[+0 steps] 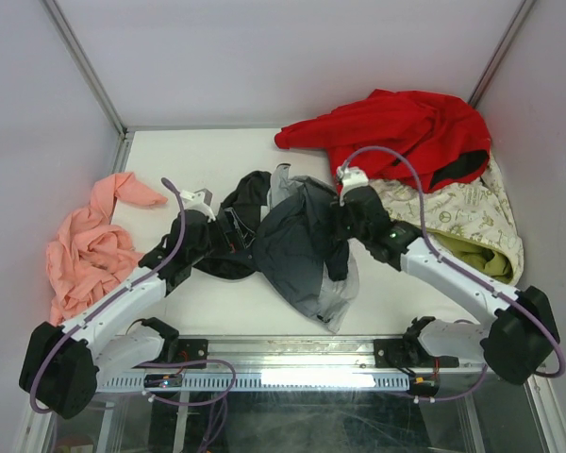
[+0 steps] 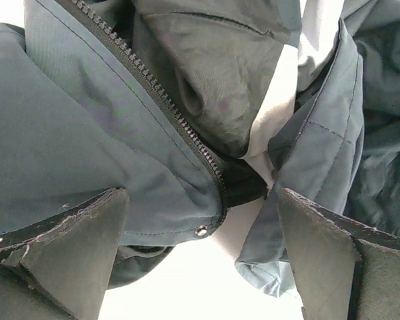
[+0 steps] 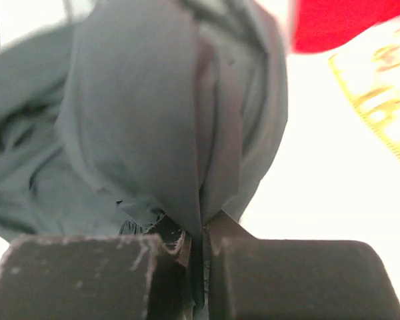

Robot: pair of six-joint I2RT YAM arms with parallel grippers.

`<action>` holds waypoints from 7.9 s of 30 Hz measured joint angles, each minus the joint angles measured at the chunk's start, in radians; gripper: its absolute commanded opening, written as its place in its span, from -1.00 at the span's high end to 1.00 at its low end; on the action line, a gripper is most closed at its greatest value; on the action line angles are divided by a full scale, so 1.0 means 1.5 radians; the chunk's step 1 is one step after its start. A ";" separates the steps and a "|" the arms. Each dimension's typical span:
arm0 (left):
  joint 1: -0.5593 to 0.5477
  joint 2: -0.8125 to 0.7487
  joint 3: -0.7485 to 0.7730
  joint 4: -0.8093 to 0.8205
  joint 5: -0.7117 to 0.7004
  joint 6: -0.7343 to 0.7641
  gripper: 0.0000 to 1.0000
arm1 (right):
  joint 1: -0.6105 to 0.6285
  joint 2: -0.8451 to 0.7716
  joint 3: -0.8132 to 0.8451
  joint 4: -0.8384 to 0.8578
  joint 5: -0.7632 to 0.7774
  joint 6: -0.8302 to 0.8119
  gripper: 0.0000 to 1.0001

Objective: Zip up the jacket

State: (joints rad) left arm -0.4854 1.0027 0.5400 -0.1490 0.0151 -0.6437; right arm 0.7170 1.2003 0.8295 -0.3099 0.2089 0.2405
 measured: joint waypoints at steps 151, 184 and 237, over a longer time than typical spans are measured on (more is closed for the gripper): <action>0.019 0.125 0.082 -0.060 -0.093 0.008 -0.98 | -0.123 -0.117 -0.137 -0.004 -0.114 0.168 -0.73; 0.081 0.277 0.131 0.016 -0.120 0.036 -0.77 | -0.190 -0.119 -0.036 0.023 0.160 0.111 1.00; 0.238 0.249 0.567 -0.196 -0.266 0.132 0.96 | -0.339 0.137 0.517 -0.217 0.066 -0.130 1.00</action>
State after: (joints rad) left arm -0.1287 1.3766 1.3899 -0.4427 -0.3840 -0.4454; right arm 0.2085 1.4055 1.6043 -0.6357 0.3077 0.0456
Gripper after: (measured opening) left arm 0.025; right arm 0.023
